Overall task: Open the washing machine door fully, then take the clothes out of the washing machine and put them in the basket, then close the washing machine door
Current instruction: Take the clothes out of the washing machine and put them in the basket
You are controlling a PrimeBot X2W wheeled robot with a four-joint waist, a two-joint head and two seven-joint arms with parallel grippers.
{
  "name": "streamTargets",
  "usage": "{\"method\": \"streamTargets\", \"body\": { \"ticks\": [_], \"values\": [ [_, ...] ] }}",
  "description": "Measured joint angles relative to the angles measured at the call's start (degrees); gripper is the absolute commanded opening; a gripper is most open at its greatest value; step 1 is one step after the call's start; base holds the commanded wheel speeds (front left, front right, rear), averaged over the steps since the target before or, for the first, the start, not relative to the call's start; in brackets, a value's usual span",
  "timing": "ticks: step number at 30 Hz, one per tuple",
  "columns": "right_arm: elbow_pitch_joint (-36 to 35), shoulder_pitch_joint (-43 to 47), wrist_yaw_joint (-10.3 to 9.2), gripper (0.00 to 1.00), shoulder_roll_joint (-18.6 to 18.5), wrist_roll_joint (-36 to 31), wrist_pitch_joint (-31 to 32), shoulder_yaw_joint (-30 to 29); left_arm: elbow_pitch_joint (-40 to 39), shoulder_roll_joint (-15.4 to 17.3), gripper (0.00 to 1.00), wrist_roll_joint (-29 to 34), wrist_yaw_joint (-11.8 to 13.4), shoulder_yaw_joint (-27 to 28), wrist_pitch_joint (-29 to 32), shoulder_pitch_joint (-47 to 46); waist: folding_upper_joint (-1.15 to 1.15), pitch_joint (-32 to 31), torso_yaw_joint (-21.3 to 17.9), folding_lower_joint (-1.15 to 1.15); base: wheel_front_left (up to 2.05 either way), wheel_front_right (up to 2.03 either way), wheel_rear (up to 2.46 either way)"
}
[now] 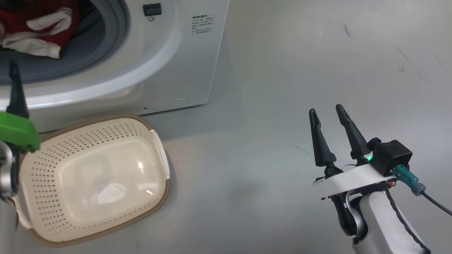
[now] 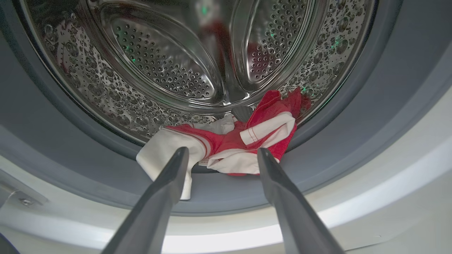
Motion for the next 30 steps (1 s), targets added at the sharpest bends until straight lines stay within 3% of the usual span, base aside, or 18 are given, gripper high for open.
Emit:
{"method": "streamTargets", "body": {
  "ticks": [14, 30],
  "values": [
    [-0.1, -4.2, 0.47, 1.0, 0.9, 0.4, 0.0, -0.2, 9.3, 7.2, 1.0, 8.0, 0.9, -0.1, 10.4, -14.3, 0.0, 7.3, -4.2, 0.0, 0.0, 0.0, 0.0],
    [0.5, -5.4, 0.65, 1.0, 1.4, 1.0, 0.0, 0.9, 18.7, 10.6, 1.0, 14.3, 1.4, -2.5, 18.4, -24.3, 0.0, 9.7, -6.3, 0.0, 0.0, 0.0, 0.0]
  ]
}}
